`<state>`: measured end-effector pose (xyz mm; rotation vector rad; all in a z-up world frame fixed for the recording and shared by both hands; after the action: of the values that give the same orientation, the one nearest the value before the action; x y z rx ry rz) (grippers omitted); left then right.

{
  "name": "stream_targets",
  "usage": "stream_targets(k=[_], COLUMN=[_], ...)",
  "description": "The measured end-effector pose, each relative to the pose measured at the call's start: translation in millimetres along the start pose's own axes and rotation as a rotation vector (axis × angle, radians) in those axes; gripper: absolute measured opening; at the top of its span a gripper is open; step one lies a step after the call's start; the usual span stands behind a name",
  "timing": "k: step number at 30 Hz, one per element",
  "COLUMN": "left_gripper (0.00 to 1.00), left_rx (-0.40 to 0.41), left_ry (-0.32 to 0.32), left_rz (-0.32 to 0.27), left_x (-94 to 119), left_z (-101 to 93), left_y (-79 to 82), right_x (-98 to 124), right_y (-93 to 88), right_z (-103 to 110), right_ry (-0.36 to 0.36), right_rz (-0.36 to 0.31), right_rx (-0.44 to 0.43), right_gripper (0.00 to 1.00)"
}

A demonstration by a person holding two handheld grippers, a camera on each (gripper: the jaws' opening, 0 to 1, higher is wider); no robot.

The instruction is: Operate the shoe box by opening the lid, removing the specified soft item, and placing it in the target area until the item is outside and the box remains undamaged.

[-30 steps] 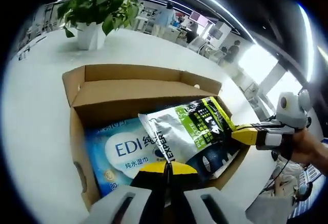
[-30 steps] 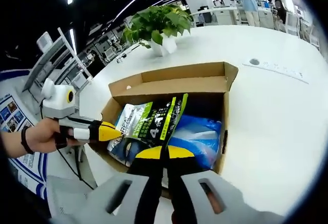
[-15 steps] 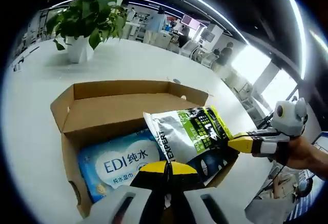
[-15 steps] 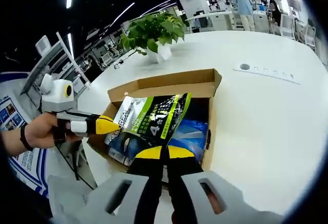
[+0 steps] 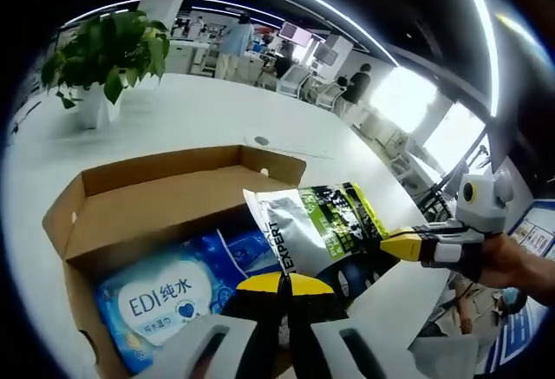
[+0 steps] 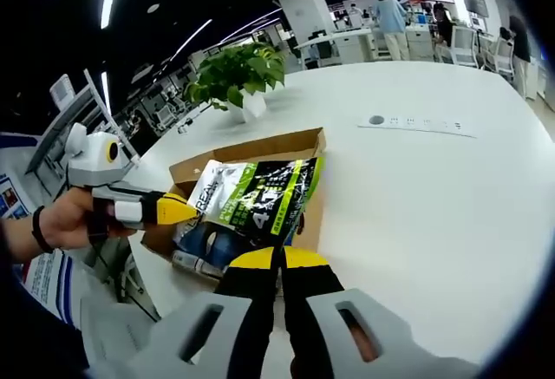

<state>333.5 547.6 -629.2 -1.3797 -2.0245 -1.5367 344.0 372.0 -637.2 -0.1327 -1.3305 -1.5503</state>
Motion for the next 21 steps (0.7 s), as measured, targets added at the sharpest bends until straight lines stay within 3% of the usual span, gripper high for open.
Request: stream_targets(k=[21], left_gripper=[0.00], left_rx=[-0.160], left_ry=[-0.117], left_rz=[0.098], left_x=[-56.9], left_z=[-89.3], left_y=[4.5], right_x=[79.8], right_y=[-44.0], right_z=[-65.9], right_ry=[-0.125], right_rz=[-0.073], right_rx=[-0.140], right_gripper=[0.00])
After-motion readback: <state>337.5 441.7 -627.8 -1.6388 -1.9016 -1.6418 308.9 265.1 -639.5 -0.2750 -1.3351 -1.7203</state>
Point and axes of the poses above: the point that each gripper's makers call its tool centre point, and the gripper's own axes: x roughly backward along the fingers, z roughly to its left, y roughly out of its top, the point moved 5 cm from there along x, roughly backward along the fingers, and after that the axes turned 6 degrees about z, right-handed, at the moved point
